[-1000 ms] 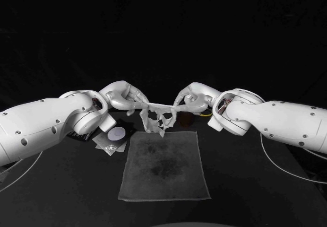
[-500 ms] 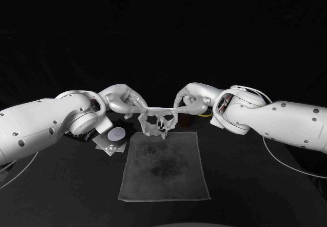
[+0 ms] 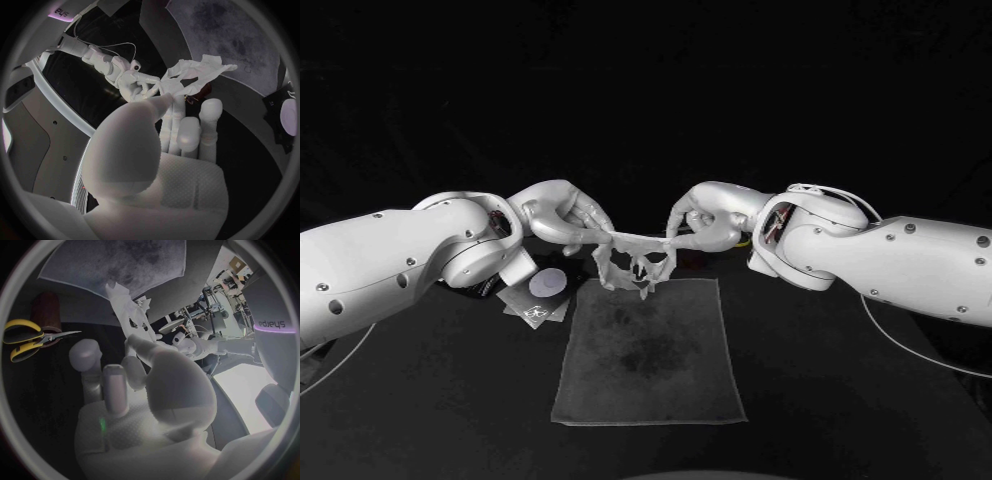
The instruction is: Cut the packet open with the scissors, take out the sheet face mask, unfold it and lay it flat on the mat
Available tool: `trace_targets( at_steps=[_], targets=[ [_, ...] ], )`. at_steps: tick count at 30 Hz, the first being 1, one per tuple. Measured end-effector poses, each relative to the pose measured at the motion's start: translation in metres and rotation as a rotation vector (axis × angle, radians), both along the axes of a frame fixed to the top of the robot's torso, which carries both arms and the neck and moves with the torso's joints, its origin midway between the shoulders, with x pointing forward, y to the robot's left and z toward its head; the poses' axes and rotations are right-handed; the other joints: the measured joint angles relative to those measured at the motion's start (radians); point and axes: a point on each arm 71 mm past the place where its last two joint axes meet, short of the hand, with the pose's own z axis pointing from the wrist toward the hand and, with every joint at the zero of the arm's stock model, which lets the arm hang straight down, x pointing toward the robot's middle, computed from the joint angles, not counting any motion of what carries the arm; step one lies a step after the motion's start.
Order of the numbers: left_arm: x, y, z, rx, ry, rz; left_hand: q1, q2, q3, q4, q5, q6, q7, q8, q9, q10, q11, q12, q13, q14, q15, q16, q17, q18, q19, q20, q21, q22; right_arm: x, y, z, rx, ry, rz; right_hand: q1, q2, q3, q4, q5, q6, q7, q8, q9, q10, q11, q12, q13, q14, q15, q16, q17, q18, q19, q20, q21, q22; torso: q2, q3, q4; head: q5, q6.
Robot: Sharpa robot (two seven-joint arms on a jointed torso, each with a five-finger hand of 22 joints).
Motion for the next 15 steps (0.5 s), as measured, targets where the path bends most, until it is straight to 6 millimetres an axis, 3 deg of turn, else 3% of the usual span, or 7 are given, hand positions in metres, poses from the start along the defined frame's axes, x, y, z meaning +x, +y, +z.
trace_targets(
  at_steps=[6,11,13,15],
  targets=[
    [-0.014,0.0,0.0,0.002,0.03,-0.059,0.0,0.0,0.0,0.0,0.0,0.0,0.0,-0.001,0.0,0.0,0.0,0.0,0.0,0.0,0.0,0.0,-0.001,0.0,0.0,0.0,0.0,0.0,-0.017,-0.004,-0.001,0.055,0.074,0.038,0.0,0.0,0.0,0.0,0.001,0.0,0.0,0.0,0.0,0.0,0.0,0.0,-0.001,0.0,0.0,0.0,0.0,0.0,0.0,0.0,-0.004,0.0,-0.004,-0.001,-0.0002,0.004,0.0],
    [-0.029,-0.003,0.0,0.008,0.072,-0.136,0.0,0.0,0.0,0.0,0.0,-0.002,-0.002,-0.001,0.019,0.0,0.0,0.0,0.0,0.0,0.0,0.0,-0.004,0.0,0.002,0.002,0.0,0.004,-0.032,-0.006,-0.008,0.12,0.164,0.071,-0.003,-0.003,0.0,0.0,0.004,-0.001,0.001,0.0,0.0,0.0,0.0,0.0,-0.005,0.0,0.0,0.0,0.0,-0.001,0.0,0.0,-0.004,0.0,-0.015,-0.0026,-0.0008,0.008,0.0],
    [-0.035,-0.004,-0.002,0.01,0.091,-0.165,0.0,0.0,0.0,0.0,0.0,-0.002,-0.002,-0.002,0.023,0.0,0.0,0.0,0.0,0.0,0.0,0.0,-0.004,0.0,0.004,0.004,0.004,0.006,-0.037,-0.007,-0.012,0.142,0.199,0.082,-0.003,-0.003,0.0,0.0,0.004,-0.002,0.001,0.002,0.0,0.0,0.0,0.0,-0.006,0.0,0.0,-0.001,-0.001,-0.001,0.0,0.0,-0.004,0.0,-0.023,-0.0033,-0.001,0.011,-0.005],
    [-0.042,-0.004,-0.006,0.013,0.118,-0.193,0.0,0.0,0.0,0.0,0.0,-0.002,-0.002,0.0,0.023,0.0,0.0,0.0,0.0,0.0,0.0,0.0,-0.004,0.0,0.007,0.0,0.008,0.009,-0.044,-0.006,-0.017,0.165,0.238,0.095,-0.002,-0.003,0.0,0.0,0.004,-0.002,0.002,0.002,0.0,0.0,0.0,-0.001,-0.006,0.0,0.0,-0.001,-0.001,-0.001,0.0,0.0,-0.008,0.0,-0.033,-0.0038,-0.0014,0.014,-0.017]
  ],
)
